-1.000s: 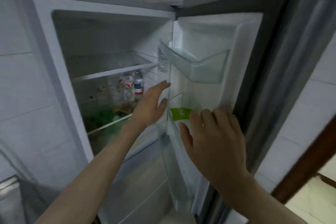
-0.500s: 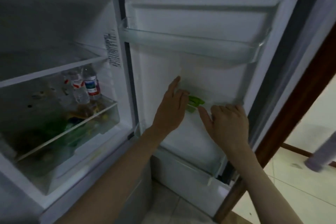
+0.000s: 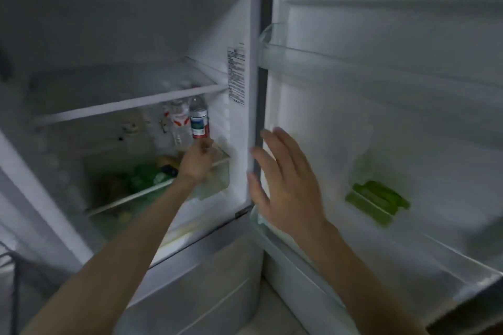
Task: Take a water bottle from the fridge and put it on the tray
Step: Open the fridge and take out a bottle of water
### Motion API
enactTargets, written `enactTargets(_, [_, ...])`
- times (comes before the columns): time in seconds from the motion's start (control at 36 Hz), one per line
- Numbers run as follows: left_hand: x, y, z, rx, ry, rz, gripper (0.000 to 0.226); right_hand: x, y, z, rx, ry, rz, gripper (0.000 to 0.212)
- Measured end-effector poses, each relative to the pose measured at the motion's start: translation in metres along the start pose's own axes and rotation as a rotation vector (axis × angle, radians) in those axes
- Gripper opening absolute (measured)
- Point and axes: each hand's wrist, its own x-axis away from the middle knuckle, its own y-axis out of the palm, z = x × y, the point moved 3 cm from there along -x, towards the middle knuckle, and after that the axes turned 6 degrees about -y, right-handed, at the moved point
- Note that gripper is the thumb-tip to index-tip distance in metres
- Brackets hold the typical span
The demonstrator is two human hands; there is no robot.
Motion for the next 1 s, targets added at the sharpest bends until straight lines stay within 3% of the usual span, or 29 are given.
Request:
enactTargets(0.14, [-0.048,-0.029,-0.029,0.029,-0.174,0.069,0.023,-0.037,0.113,0.064,0.096,0.196,-0.075,0.058])
enactTargets(0.31, [-0.11,-0.046,-0.033,0.216,-0.22,0.157,0.061,-0.038,0.173,0.101,0.173,0.179,0.129,0.058])
enactTargets(0.39, [-0.139,-0.051,-0.03,0.248,-0.223,0.228,0.06,-0.035,0.18,0.104,0.194,0.174,0.195,0.064])
enactTargets(0.5, [-0.172,-0.051,-0.022,0.229,-0.185,0.289,0.04,-0.035,0.18,0.105,0.192,0.157,0.216,0.069])
enactTargets(0.61, [-0.196,-0.047,-0.021,0.203,-0.179,0.302,0.086,-0.039,0.178,0.103,0.201,0.151,0.223,0.069])
enactTargets(0.78, [-0.206,-0.045,-0.034,-0.048,-0.221,0.338,0.102,-0.041,0.178,0.1,0.19,0.142,0.241,0.064])
enactTargets(1.0, [-0.178,-0.04,-0.046,0.186,-0.212,0.312,0.082,-0.041,0.176,0.097,0.199,0.155,0.228,0.065])
